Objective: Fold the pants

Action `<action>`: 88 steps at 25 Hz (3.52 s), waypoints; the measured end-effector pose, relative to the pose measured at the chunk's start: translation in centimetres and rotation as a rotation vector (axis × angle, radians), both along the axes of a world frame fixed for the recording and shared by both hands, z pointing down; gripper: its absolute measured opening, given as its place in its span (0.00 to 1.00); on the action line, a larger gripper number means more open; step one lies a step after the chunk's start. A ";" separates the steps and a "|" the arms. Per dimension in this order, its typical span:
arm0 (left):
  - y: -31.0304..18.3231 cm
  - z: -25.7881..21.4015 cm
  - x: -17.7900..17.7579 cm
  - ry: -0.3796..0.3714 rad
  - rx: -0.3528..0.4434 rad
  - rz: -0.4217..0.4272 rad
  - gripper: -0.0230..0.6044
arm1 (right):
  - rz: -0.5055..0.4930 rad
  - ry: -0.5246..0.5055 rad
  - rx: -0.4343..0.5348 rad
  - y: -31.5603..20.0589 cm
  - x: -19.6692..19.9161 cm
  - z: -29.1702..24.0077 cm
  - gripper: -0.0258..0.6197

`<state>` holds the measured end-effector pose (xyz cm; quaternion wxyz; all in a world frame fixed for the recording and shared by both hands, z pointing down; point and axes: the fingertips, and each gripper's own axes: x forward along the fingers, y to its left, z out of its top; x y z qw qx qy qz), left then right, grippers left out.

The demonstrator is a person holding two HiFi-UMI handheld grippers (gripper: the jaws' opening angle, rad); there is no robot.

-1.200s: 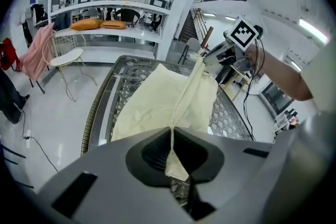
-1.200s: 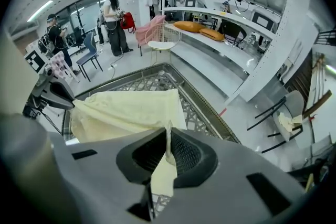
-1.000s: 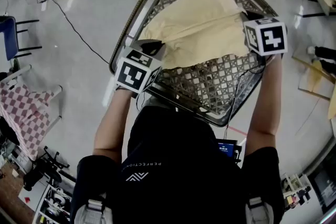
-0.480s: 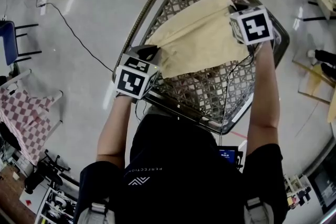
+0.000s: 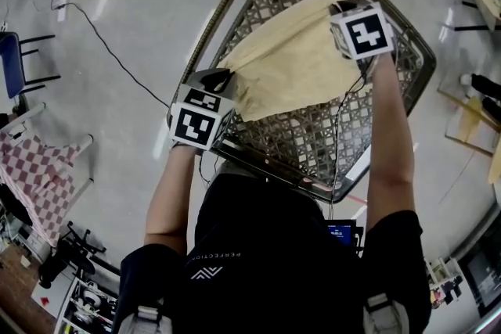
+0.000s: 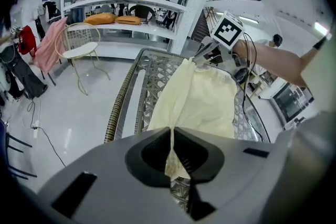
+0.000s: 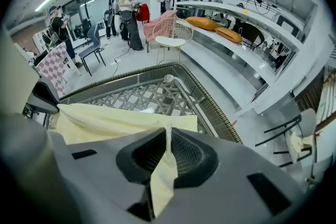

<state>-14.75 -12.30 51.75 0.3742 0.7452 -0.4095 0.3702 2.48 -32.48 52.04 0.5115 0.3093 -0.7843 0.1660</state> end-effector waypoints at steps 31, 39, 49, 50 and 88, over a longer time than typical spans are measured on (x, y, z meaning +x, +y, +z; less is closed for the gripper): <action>-2.0 -1.5 -2.8 -0.071 0.102 -0.087 0.17 | 0.212 -0.198 0.260 -3.5 1.1 -4.7 0.24; -1.0 -1.8 -3.5 -0.108 0.108 -0.095 0.15 | 0.302 -0.294 0.263 -3.5 2.1 -6.7 0.27; -1.1 -4.9 -2.5 -0.079 0.199 -0.104 0.07 | 0.316 -0.299 0.232 0.3 3.8 -8.8 0.11; -1.1 -5.4 -2.4 -0.076 0.212 -0.109 0.07 | 0.318 -0.301 0.225 0.9 4.0 -9.0 0.11; 11.4 -8.5 8.8 -0.065 0.256 0.099 0.06 | 0.265 -0.482 0.046 26.9 7.3 -8.4 0.10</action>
